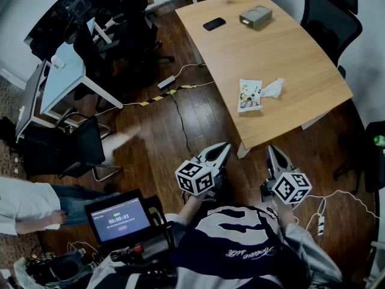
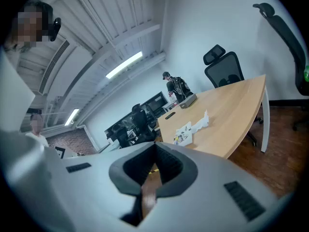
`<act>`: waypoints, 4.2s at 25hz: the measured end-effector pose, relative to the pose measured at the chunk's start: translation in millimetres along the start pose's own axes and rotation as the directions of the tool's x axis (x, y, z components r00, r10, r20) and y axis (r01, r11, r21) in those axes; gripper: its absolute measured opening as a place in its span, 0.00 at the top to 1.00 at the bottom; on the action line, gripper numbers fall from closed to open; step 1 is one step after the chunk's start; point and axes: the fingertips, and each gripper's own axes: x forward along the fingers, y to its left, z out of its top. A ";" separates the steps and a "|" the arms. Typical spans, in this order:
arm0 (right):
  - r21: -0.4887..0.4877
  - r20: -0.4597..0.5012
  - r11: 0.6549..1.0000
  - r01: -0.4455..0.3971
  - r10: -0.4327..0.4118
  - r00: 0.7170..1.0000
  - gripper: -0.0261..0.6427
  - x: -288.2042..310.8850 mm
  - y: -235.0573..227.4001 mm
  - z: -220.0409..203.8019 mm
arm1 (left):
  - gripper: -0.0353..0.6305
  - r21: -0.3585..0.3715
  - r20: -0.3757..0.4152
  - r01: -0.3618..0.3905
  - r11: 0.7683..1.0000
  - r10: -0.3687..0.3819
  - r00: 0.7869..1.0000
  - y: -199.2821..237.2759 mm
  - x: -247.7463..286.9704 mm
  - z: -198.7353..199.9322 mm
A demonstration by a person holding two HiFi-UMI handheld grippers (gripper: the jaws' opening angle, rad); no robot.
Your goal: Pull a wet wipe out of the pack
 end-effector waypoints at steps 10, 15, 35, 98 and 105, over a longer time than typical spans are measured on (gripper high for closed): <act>-0.002 0.015 0.995 0.100 -0.100 0.995 0.97 84.0 4.2 19.0 | 0.94 -0.020 -0.084 0.069 0.997 -0.071 0.994 92.0 45.0 39.9; 0.007 0.020 0.982 0.187 -0.187 0.982 0.98 80.2 -18.4 28.3 | 0.94 -0.016 -0.167 0.112 0.994 -0.113 0.980 108.6 88.3 28.6; -0.261 -0.313 0.965 -0.010 -0.075 0.947 0.97 195.6 -106.5 67.3 | 0.94 0.185 -0.527 0.069 0.980 0.040 0.849 153.5 235.6 -27.5; -0.115 -0.272 0.992 -0.050 0.017 0.962 0.94 208.6 -55.0 65.7 | 0.94 -0.038 -0.369 0.089 0.995 -0.097 0.925 138.0 203.8 7.1; -0.081 -0.171 0.996 0.021 -0.035 0.985 0.94 177.4 -34.2 51.7 | 0.94 -0.030 -0.280 0.112 0.993 -0.116 0.953 128.9 148.8 29.8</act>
